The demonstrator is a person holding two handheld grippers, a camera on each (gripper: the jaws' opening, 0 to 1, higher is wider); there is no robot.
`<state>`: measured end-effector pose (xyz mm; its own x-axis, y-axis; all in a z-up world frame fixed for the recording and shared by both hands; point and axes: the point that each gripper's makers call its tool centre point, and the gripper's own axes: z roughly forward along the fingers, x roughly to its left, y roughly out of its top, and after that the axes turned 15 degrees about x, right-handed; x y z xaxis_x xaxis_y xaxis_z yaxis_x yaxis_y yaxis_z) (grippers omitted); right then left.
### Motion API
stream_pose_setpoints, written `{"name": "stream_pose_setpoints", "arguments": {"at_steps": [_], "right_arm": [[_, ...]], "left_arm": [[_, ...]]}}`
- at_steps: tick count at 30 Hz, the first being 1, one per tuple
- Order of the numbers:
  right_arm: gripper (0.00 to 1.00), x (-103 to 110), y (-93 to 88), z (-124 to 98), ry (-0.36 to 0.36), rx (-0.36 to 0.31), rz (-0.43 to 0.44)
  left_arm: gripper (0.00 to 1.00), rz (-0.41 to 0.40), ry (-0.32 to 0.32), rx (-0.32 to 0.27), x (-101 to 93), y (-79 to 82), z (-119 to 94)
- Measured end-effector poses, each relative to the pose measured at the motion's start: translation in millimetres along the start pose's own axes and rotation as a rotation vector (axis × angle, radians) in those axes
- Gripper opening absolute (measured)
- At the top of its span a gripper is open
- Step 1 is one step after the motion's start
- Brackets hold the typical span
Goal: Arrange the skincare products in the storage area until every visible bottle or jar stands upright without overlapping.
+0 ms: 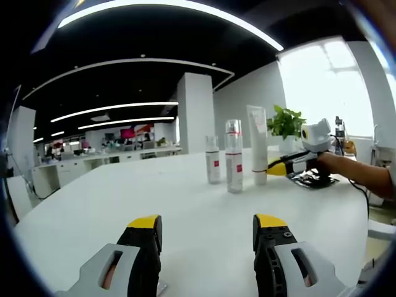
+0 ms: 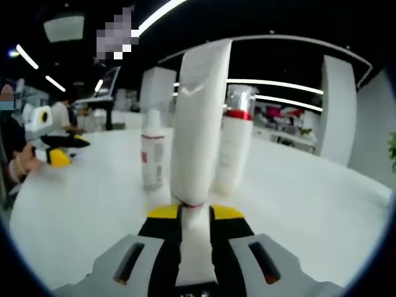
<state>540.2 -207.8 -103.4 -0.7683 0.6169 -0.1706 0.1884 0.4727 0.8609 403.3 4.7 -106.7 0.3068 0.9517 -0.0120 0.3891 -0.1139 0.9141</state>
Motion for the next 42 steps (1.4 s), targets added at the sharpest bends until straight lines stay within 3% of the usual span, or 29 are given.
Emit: {"name": "stream_pose_setpoints", "arguments": {"at_steps": [7, 15, 18, 22, 26, 29, 33, 42], "right_arm": [[0.14, 6, -4.4, 6, 0.005, 0.029, -0.015], [0.11, 0, -2.7, 0, -0.007, 0.015, 0.015], [0.19, 5, 3.3, -1, 0.040, -0.016, 0.066], [0.40, 6, 6.0, 8, 0.034, -0.002, 0.097], [0.48, 10, 17.8, 18, 0.031, -0.002, 0.160], [0.46, 13, 23.9, 24, 0.021, 0.003, 0.174], [0.30, 4, 19.5, 25, -0.070, 0.039, 0.175], [0.29, 1, 15.8, 23, -0.052, 0.033, 0.202]], "left_arm": [[0.61, 0.007, 0.002, 0.002, -0.4, -0.3, 0], [0.61, 0.004, 0.002, -0.001, 0.0, 0.0, -1], [0.61, 0.009, 0.001, 0.002, -0.7, -0.3, -1], [0.61, 0.008, 0.004, 0.002, -0.4, -0.1, -1], [0.61, 0.003, 0.006, -0.001, 0.4, 0.5, -1], [0.61, 0.004, 0.008, 0.001, 0.5, 0.3, -1], [0.61, 0.005, 0.009, 0.001, 0.4, 0.2, -1], [0.61, 0.008, 0.010, 0.006, 0.0, 0.2, 1]]}}
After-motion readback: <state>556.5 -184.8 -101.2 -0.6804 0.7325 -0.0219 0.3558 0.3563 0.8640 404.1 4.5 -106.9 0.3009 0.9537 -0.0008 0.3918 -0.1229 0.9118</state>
